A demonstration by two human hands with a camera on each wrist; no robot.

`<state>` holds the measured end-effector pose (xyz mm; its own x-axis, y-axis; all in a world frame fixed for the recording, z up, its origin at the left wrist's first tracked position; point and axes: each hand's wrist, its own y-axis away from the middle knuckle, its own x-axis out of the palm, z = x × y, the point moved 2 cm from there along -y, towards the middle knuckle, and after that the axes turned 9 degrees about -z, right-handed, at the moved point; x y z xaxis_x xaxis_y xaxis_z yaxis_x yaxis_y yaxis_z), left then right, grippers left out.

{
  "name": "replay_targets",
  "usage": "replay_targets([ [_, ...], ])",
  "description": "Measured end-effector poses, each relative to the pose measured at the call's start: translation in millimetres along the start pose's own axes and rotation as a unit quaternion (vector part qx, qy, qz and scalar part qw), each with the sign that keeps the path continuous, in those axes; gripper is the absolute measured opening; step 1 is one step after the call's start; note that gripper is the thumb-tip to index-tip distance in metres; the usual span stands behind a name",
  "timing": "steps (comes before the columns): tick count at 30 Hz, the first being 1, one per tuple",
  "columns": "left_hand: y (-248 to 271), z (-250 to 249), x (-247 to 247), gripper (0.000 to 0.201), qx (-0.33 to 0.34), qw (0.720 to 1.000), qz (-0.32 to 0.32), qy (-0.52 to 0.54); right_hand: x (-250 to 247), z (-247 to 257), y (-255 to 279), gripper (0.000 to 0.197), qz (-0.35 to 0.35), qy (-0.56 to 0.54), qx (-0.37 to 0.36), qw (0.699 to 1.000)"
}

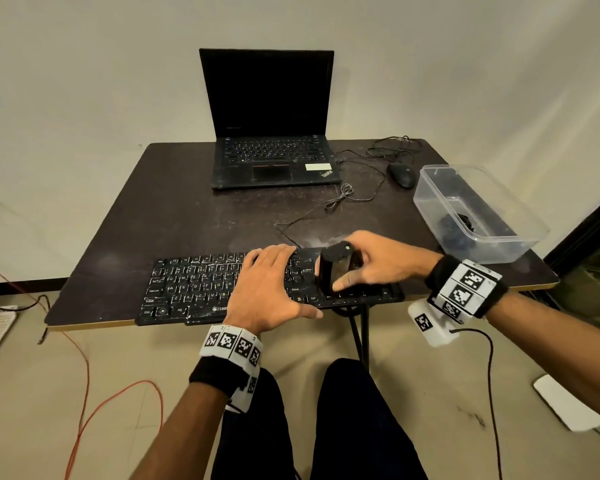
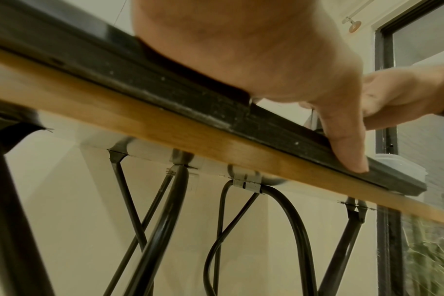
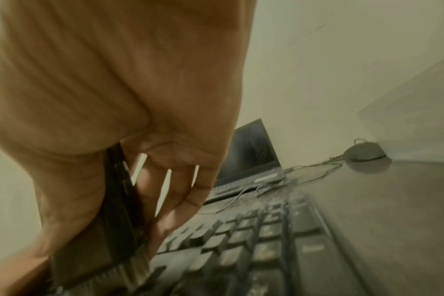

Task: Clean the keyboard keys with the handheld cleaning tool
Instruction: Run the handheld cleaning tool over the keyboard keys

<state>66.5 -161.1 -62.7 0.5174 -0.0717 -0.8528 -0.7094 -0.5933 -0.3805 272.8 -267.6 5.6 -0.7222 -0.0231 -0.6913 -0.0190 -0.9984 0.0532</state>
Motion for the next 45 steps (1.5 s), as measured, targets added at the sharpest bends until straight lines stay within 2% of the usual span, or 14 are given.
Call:
replay_targets([
  [2,-1,1,0,0.128,-0.002,1.000,-0.002,0.003,1,-2,0,0.039,0.015,-0.012,0.003,1.000],
  [6,1,0,0,0.131,0.000,1.000,0.004,-0.003,-18,-10,-5,0.037,-0.067,-0.015,0.036,0.997],
  [10,-1,0,0,0.130,-0.002,1.000,0.000,0.001,-3,-6,-4,0.029,-0.020,0.018,0.019,0.999],
  [13,0,-1,0,0.132,0.000,1.000,0.005,-0.003,-18,-14,-12,0.045,-0.109,0.055,0.044,0.991],
  [15,0,0,0,0.132,-0.001,1.000,0.005,-0.003,-21,-16,-15,0.046,-0.139,0.089,0.040,0.986],
  [19,-1,0,-1,0.131,-0.003,1.000,-0.001,0.003,-9,-10,-14,0.031,-0.076,0.032,0.027,0.996],
  [23,0,-2,-1,0.132,-0.002,1.000,0.002,-0.002,-12,-14,-21,0.033,-0.153,0.093,0.033,0.983],
  [27,-1,-1,-1,0.131,-0.004,1.000,-0.002,-0.001,0,-3,-24,0.033,-0.072,0.047,0.026,0.996],
  [31,-1,-1,-1,0.131,-0.002,1.000,0.005,-0.003,-7,3,-32,0.031,-0.164,0.107,0.038,0.980],
  [33,-1,-2,0,0.131,-0.002,1.000,0.007,-0.004,-8,4,-31,0.032,-0.133,0.093,0.039,0.986],
  [36,-1,-1,-1,0.131,-0.005,1.000,0.007,-0.001,-3,8,-24,0.031,0.012,0.010,0.020,1.000],
  [38,-2,0,-1,0.131,-0.005,1.000,0.006,0.000,-4,7,-21,0.029,0.033,0.002,0.021,0.999],
  [43,-1,0,0,0.127,0.000,1.000,-0.003,0.005,-12,-3,-40,0.032,-0.133,0.119,0.031,0.983],
  [45,0,-1,-1,0.127,0.003,1.000,-0.005,0.006,-15,-5,-45,0.037,-0.141,0.101,0.047,0.984],
])
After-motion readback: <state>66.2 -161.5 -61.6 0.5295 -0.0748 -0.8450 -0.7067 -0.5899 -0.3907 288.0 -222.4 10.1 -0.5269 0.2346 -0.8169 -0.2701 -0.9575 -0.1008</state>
